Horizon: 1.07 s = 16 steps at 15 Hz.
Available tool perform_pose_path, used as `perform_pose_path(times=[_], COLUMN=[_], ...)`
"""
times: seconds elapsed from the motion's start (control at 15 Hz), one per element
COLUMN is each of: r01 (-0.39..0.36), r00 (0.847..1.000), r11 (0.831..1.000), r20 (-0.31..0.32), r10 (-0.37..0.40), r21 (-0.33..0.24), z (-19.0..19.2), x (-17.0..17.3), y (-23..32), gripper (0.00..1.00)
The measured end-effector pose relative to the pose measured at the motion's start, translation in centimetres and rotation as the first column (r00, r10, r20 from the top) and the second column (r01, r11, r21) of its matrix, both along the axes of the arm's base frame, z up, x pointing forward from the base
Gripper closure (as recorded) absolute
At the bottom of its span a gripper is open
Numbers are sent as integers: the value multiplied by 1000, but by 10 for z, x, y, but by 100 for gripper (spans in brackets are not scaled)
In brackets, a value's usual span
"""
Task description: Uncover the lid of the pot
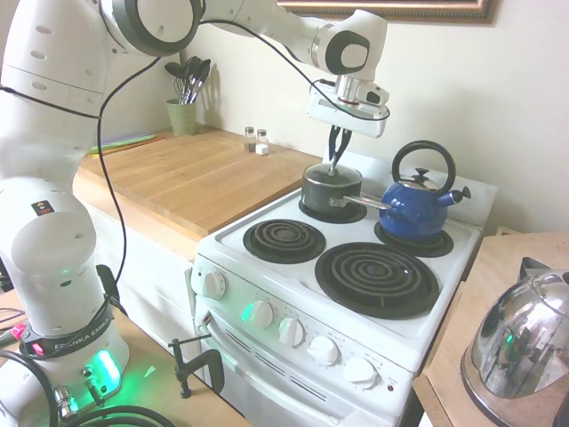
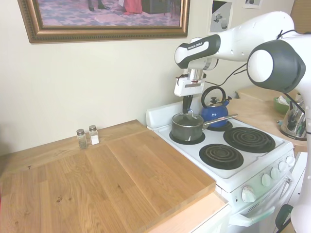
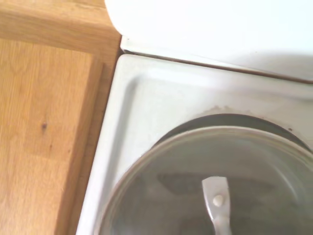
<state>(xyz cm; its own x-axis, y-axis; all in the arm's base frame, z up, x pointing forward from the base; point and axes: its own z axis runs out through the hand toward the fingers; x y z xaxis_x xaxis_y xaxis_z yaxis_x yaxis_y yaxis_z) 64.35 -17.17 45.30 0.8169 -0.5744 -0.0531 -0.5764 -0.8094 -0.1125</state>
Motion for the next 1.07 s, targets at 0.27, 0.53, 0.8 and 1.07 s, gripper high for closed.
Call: perform_pose_path(times=[0.27, 0.53, 0.8, 1.07], r01=[-10, -75, -114, -134], r00=[999, 992, 989, 989], r11=[1000, 990, 962, 933], r20=[47, 88, 65, 20], r10=[12, 86, 134, 149], r21=[-29, -118, -249, -333], z=[38, 69, 41, -11], x=[-26, -65, -89, -91], y=[6, 89, 227, 309], gripper=[100, 100, 100, 100])
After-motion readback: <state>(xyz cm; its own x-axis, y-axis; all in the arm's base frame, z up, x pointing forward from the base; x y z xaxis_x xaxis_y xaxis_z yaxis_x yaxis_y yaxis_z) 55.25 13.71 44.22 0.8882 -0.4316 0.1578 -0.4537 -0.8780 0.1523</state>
